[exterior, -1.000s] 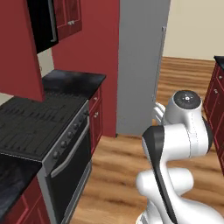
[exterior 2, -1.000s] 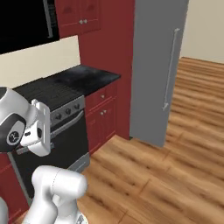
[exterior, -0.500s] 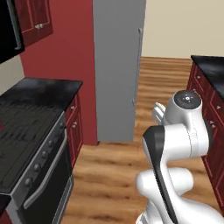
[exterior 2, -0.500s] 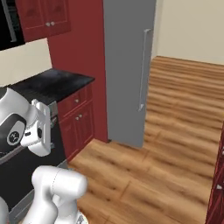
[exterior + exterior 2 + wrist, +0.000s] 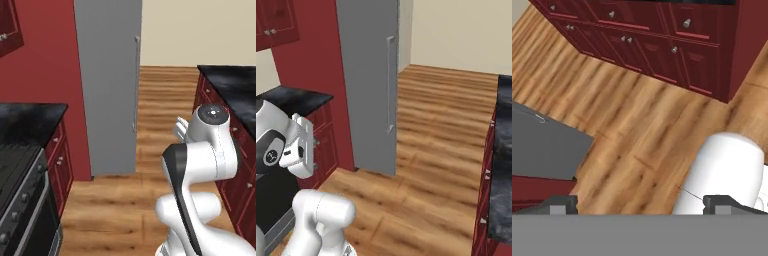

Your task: Retrieve the bottle and the shaker from the cabinet and place them next to the mixing bowl on the counter. Then add garlic from the fridge to the mixing bowl.

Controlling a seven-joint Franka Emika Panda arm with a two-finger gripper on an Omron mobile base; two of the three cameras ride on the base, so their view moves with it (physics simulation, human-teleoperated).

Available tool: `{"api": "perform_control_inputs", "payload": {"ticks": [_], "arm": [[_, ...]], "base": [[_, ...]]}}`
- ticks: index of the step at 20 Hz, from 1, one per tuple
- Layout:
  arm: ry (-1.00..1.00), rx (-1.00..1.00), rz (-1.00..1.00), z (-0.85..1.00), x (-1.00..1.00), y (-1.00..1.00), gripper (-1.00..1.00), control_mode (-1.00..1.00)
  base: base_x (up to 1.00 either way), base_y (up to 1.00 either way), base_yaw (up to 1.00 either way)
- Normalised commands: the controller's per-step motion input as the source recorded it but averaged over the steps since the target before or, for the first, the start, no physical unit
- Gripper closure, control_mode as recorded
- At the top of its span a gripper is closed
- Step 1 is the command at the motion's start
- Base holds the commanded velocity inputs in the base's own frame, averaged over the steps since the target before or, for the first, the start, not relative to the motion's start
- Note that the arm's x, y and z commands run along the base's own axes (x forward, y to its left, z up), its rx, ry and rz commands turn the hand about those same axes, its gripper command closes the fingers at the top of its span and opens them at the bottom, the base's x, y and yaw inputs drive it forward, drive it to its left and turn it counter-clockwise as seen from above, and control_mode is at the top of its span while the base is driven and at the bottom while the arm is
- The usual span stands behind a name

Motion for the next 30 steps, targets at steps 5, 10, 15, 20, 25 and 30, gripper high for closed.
{"api": "perform_control_inputs", "payload": {"ticks": [5, 10, 15, 20, 25, 30], "arm": [[0.0, 0.0, 0.0, 0.0, 0.0, 0.0, -1.0, 1.0], [0.0, 0.0, 0.0, 0.0, 0.0, 0.0, -1.0, 1.0], [0.0, 0.0, 0.0, 0.0, 0.0, 0.0, -1.0, 1.0], [0.0, 0.0, 0.0, 0.0, 0.0, 0.0, -1.0, 1.0], [0.0, 0.0, 0.0, 0.0, 0.0, 0.0, -1.0, 1.0], [0.0, 0.0, 0.0, 0.0, 0.0, 0.0, -1.0, 1.0]], "base": [[0.51, -0.58, -0.19], [0.66, -0.47, -0.15], [0.74, -0.42, -0.12], [0.78, -0.41, -0.1], [0.83, -0.38, -0.07], [0.81, -0.45, -0.04]]}}
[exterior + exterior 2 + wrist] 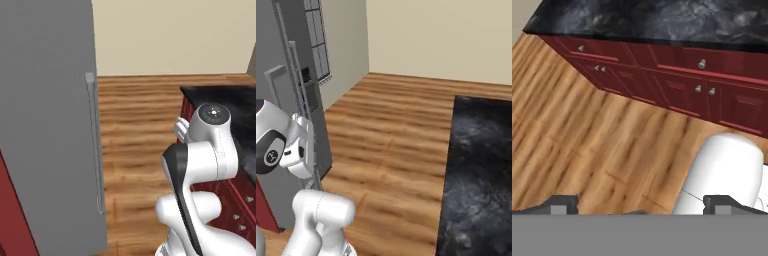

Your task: Retrieve the bottle and the shaker from the cabinet and place them next to the mixing bowl on the counter. Then add garlic from the fridge to the mixing bowl.

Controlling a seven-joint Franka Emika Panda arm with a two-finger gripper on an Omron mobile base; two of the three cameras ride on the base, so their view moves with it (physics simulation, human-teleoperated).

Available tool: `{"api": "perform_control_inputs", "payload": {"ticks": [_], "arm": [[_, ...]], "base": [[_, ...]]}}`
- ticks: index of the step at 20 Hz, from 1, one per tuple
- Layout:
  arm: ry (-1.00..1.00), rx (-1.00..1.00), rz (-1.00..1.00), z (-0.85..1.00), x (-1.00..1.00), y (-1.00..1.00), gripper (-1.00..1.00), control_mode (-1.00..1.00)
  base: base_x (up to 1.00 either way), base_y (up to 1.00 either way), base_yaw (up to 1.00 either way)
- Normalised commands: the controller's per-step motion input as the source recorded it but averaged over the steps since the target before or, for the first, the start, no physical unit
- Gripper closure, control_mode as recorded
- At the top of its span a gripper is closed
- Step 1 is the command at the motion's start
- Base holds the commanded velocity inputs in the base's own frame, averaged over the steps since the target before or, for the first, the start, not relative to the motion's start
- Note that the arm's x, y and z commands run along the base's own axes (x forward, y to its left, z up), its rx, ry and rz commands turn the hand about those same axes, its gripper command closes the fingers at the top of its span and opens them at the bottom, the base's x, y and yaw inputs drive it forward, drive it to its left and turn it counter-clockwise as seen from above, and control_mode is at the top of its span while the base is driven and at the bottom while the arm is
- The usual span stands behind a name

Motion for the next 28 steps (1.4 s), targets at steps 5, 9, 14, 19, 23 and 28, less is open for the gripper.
{"api": "perform_control_inputs", "payload": {"ticks": [5, 9, 14, 19, 23, 28], "arm": [[0.0, 0.0, 0.0, 0.0, 0.0, 0.0, -1.0, 1.0], [0.0, 0.0, 0.0, 0.0, 0.0, 0.0, -1.0, 1.0], [0.0, 0.0, 0.0, 0.0, 0.0, 0.0, -1.0, 1.0], [0.0, 0.0, 0.0, 0.0, 0.0, 0.0, -1.0, 1.0], [0.0, 0.0, 0.0, 0.0, 0.0, 0.0, -1.0, 1.0], [0.0, 0.0, 0.0, 0.0, 0.0, 0.0, -1.0, 1.0]], "base": [[0.72, -0.58, 0.0], [0.72, -0.56, 0.0], [0.73, -0.27, 0.0], [0.73, -0.2, 0.08], [0.69, -0.24, 0.21], [0.55, -0.33, 0.29]]}}
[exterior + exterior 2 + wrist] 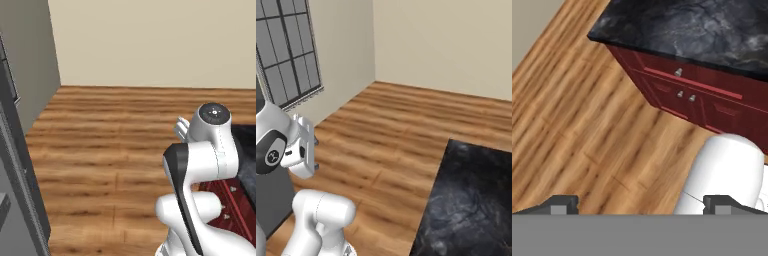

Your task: Retrieve the bottle and the shaker from the cabinet and place them next to the mixing bowl on the counter. Then add garlic from the fridge to the mixing bowl.

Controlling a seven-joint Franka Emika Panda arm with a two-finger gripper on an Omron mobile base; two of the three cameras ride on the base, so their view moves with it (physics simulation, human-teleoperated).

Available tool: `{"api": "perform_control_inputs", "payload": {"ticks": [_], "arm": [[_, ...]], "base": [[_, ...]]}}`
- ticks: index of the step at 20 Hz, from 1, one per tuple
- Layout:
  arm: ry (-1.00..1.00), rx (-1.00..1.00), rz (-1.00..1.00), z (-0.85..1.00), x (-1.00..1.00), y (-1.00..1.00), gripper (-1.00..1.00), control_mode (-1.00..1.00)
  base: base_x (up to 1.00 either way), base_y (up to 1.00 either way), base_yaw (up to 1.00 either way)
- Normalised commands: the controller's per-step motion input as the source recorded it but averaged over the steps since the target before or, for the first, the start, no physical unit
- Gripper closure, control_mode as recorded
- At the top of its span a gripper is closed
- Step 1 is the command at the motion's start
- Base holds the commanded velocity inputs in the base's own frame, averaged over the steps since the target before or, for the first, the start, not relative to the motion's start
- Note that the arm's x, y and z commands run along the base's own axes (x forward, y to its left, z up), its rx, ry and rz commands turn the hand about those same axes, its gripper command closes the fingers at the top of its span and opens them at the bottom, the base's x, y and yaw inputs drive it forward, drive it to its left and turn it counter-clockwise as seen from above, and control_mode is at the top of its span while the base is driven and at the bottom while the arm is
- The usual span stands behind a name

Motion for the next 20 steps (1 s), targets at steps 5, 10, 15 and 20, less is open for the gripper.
{"api": "perform_control_inputs", "payload": {"ticks": [5, 10, 15, 20], "arm": [[0.0, 0.0, 0.0, 0.0, 0.0, 0.0, -1.0, 1.0], [0.0, 0.0, 0.0, 0.0, 0.0, 0.0, -1.0, 1.0], [0.0, 0.0, 0.0, 0.0, 0.0, 0.0, -1.0, 1.0], [0.0, 0.0, 0.0, 0.0, 0.0, 0.0, -1.0, 1.0]], "base": [[0.45, -0.35, 0.35], [0.36, -0.28, 0.39], [0.36, -0.23, 0.44], [0.4, -0.2, 0.48]]}}
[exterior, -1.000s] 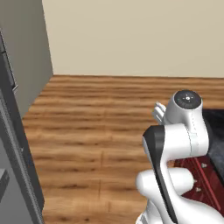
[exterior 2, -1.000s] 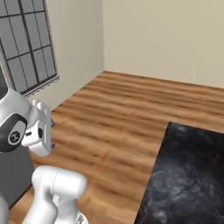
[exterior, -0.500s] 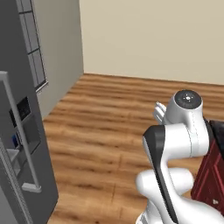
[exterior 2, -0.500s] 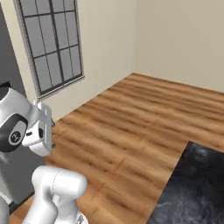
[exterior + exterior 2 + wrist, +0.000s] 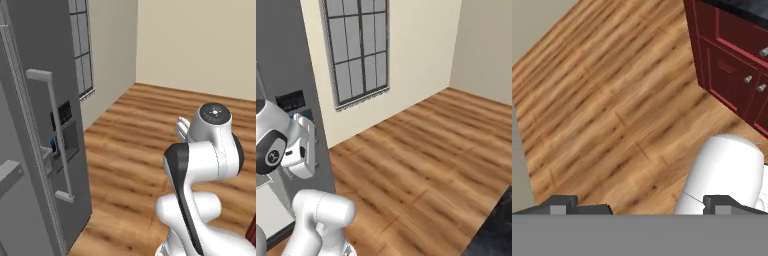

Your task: Retrieve the bottle and the shaker from the cabinet and place them next to the mixing bowl on the counter. Then add garlic from the fridge to the mixing bowl.

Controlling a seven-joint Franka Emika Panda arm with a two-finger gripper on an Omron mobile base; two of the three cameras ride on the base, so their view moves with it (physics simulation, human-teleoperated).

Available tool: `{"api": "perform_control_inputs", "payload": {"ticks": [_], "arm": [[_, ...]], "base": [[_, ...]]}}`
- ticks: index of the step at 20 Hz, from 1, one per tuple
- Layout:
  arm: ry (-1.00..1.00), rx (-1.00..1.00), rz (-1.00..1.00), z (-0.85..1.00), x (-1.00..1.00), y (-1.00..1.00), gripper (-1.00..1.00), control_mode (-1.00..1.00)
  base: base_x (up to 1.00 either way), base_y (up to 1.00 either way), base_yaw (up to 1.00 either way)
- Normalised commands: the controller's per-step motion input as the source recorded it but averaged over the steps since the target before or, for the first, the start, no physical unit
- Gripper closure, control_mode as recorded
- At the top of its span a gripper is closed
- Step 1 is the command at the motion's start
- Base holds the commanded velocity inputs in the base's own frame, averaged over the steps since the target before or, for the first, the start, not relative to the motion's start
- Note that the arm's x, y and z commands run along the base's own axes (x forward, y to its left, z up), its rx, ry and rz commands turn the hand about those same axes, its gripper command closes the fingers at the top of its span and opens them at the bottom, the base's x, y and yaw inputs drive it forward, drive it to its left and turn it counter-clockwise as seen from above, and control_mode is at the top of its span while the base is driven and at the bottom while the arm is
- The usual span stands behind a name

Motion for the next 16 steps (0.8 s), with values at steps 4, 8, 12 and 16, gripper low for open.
{"api": "perform_control_inputs", "payload": {"ticks": [4, 8, 12, 16], "arm": [[0.0, 0.0, 0.0, 0.0, 0.0, 0.0, -1.0, 1.0], [0.0, 0.0, 0.0, 0.0, 0.0, 0.0, -1.0, 1.0], [0.0, 0.0, 0.0, 0.0, 0.0, 0.0, -1.0, 1.0], [0.0, 0.0, 0.0, 0.0, 0.0, 0.0, -1.0, 1.0]], "base": [[0.5, -0.43, 0.42], [0.51, -0.42, 0.4], [0.5, -0.42, 0.41], [0.57, -0.49, 0.4]]}}
